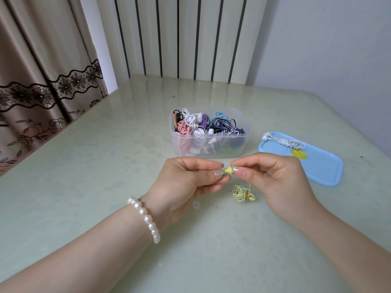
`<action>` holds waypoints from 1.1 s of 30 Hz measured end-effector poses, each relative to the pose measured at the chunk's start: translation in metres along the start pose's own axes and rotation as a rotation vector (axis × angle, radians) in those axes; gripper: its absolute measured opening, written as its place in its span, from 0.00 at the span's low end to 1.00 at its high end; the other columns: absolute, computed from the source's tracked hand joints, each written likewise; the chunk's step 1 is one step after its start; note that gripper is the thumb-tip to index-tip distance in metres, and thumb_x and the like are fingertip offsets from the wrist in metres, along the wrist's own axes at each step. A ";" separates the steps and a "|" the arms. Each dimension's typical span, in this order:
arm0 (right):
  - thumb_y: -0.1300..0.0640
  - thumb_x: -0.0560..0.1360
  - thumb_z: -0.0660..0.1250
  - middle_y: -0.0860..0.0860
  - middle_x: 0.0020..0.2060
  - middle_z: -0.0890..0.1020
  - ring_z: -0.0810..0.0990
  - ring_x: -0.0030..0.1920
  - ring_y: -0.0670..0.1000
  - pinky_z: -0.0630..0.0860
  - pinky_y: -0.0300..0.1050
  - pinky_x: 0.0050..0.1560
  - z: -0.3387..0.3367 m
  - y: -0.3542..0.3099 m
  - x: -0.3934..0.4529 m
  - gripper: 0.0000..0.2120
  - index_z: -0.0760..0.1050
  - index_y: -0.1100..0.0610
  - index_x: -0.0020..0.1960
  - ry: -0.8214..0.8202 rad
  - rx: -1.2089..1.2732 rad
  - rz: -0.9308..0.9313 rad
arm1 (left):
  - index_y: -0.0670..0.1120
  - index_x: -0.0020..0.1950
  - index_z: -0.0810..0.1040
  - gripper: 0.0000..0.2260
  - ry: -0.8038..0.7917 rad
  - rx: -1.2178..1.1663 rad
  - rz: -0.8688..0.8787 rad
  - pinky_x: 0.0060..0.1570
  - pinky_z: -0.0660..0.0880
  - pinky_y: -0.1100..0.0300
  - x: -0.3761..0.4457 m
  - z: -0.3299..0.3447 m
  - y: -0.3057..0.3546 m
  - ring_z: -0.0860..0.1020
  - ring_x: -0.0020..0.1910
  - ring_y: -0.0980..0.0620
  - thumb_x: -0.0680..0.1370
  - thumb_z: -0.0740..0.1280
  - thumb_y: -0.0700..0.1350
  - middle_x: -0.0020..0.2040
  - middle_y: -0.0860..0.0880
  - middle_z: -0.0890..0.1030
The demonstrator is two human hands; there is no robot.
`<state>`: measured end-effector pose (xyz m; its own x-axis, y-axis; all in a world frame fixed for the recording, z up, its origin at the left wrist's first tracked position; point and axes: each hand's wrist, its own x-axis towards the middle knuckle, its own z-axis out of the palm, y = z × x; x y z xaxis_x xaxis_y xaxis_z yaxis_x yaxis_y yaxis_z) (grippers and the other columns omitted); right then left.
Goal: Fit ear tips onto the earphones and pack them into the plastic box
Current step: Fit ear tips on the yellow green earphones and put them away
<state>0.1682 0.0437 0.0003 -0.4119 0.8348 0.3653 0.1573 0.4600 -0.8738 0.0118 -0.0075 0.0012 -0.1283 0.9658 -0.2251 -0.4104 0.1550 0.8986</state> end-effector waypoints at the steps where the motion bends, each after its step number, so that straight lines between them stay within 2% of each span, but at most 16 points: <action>1: 0.60 0.66 0.73 0.45 0.34 0.84 0.78 0.37 0.58 0.74 0.47 0.40 0.000 0.001 0.000 0.08 0.81 0.46 0.38 -0.001 0.006 0.002 | 0.35 0.41 0.79 0.05 0.004 -0.001 0.003 0.35 0.80 0.63 0.000 0.000 0.000 0.83 0.33 0.50 0.68 0.67 0.29 0.34 0.42 0.83; 3: 0.56 0.65 0.74 0.47 0.35 0.84 0.78 0.38 0.61 0.75 0.49 0.41 0.000 0.003 0.001 0.05 0.83 0.46 0.38 -0.001 0.012 0.006 | 0.34 0.41 0.79 0.05 0.015 -0.002 0.008 0.36 0.80 0.63 0.000 0.000 -0.001 0.83 0.33 0.50 0.67 0.68 0.29 0.34 0.41 0.83; 7: 0.50 0.63 0.74 0.49 0.36 0.84 0.77 0.37 0.62 0.75 0.52 0.41 -0.001 0.002 0.000 0.08 0.82 0.45 0.43 -0.017 0.005 -0.020 | 0.34 0.40 0.80 0.04 0.032 0.007 0.018 0.38 0.80 0.62 0.000 0.000 -0.002 0.83 0.34 0.50 0.68 0.68 0.29 0.35 0.40 0.83; 11: 0.57 0.65 0.71 0.47 0.36 0.84 0.79 0.37 0.54 0.76 0.47 0.41 0.002 0.003 0.000 0.07 0.82 0.47 0.41 -0.028 -0.007 -0.010 | 0.34 0.41 0.80 0.04 0.029 -0.001 0.017 0.37 0.80 0.62 0.000 0.001 -0.003 0.83 0.34 0.51 0.69 0.67 0.29 0.35 0.40 0.83; 14: 0.65 0.68 0.72 0.50 0.35 0.84 0.80 0.35 0.55 0.77 0.47 0.40 0.002 0.003 -0.001 0.09 0.82 0.51 0.38 -0.031 0.019 0.019 | 0.34 0.42 0.80 0.04 0.027 0.001 0.017 0.37 0.80 0.62 0.000 0.001 -0.003 0.83 0.34 0.51 0.70 0.66 0.29 0.36 0.40 0.83; 16: 0.68 0.68 0.70 0.52 0.35 0.84 0.80 0.32 0.53 0.78 0.43 0.38 0.002 0.001 -0.002 0.11 0.81 0.52 0.38 -0.026 0.052 0.033 | 0.34 0.42 0.80 0.05 0.030 0.010 0.020 0.37 0.80 0.62 0.000 0.001 -0.003 0.83 0.34 0.50 0.70 0.66 0.29 0.35 0.40 0.83; 20: 0.70 0.68 0.69 0.51 0.31 0.84 0.79 0.28 0.46 0.76 0.34 0.34 0.004 -0.002 -0.002 0.10 0.80 0.56 0.38 -0.027 0.113 0.078 | 0.36 0.41 0.80 0.05 0.044 0.039 0.038 0.37 0.80 0.62 0.000 0.000 -0.003 0.83 0.33 0.50 0.69 0.67 0.29 0.35 0.40 0.83; 29: 0.69 0.69 0.69 0.51 0.31 0.84 0.79 0.28 0.47 0.76 0.35 0.34 0.004 -0.004 -0.002 0.09 0.80 0.56 0.38 -0.012 0.114 0.096 | 0.37 0.39 0.80 0.05 0.044 0.125 0.098 0.39 0.80 0.60 0.001 0.000 -0.006 0.83 0.34 0.50 0.69 0.67 0.29 0.34 0.42 0.83; 31: 0.69 0.69 0.69 0.52 0.32 0.84 0.79 0.28 0.47 0.76 0.35 0.34 0.004 -0.005 -0.003 0.09 0.81 0.56 0.38 -0.012 0.084 0.095 | 0.37 0.39 0.81 0.05 0.051 0.165 0.106 0.43 0.80 0.57 0.000 0.000 -0.006 0.83 0.35 0.49 0.69 0.68 0.30 0.35 0.42 0.83; 33: 0.69 0.69 0.70 0.51 0.32 0.84 0.79 0.28 0.47 0.76 0.36 0.35 0.005 -0.005 -0.004 0.10 0.81 0.55 0.38 -0.002 0.047 0.088 | 0.40 0.38 0.82 0.05 0.063 0.223 0.113 0.50 0.77 0.47 -0.001 0.001 -0.006 0.83 0.38 0.46 0.70 0.69 0.32 0.35 0.42 0.84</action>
<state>0.1650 0.0371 0.0015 -0.4005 0.8706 0.2857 0.1507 0.3702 -0.9166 0.0153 -0.0089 -0.0034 -0.2212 0.9658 -0.1352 -0.1821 0.0953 0.9787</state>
